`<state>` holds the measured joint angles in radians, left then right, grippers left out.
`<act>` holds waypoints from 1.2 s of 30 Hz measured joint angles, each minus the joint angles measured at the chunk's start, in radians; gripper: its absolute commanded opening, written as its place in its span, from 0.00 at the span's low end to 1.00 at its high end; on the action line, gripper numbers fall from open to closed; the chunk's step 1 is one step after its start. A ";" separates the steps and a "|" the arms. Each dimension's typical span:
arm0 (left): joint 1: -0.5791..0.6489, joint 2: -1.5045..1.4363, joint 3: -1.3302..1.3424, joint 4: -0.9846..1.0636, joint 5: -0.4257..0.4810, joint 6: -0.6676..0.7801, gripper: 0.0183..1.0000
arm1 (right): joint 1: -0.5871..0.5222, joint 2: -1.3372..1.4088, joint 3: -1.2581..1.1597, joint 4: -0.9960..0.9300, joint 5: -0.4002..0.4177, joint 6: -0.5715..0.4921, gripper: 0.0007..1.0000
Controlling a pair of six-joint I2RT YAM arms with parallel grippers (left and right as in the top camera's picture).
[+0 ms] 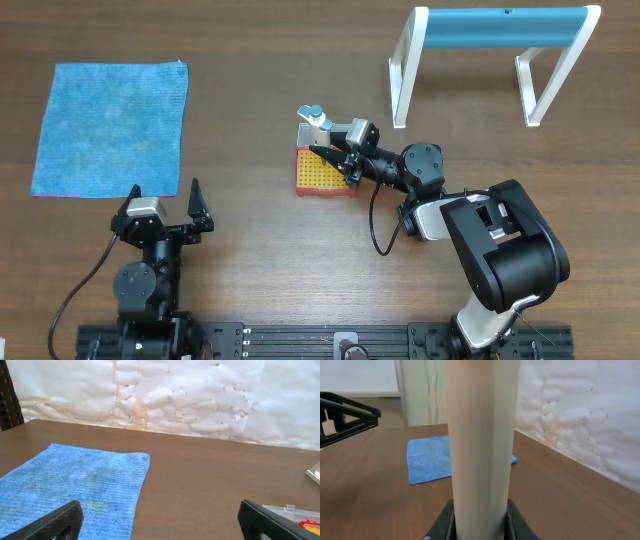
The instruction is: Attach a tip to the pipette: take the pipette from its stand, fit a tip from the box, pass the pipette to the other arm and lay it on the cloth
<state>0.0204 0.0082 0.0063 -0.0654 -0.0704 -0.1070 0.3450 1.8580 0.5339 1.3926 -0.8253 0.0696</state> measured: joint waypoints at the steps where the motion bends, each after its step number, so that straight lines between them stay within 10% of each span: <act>1: 0.000 0.000 0.000 0.000 0.000 0.000 1.00 | 0.000 0.000 0.000 0.000 -0.003 0.000 0.08; 36: 0.000 0.000 0.000 0.000 0.000 0.000 1.00 | -0.001 0.002 -0.003 -0.002 -0.041 0.004 0.08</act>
<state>0.0204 0.0082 0.0063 -0.0654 -0.0704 -0.1070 0.3443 1.8603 0.5304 1.3903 -0.8665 0.0738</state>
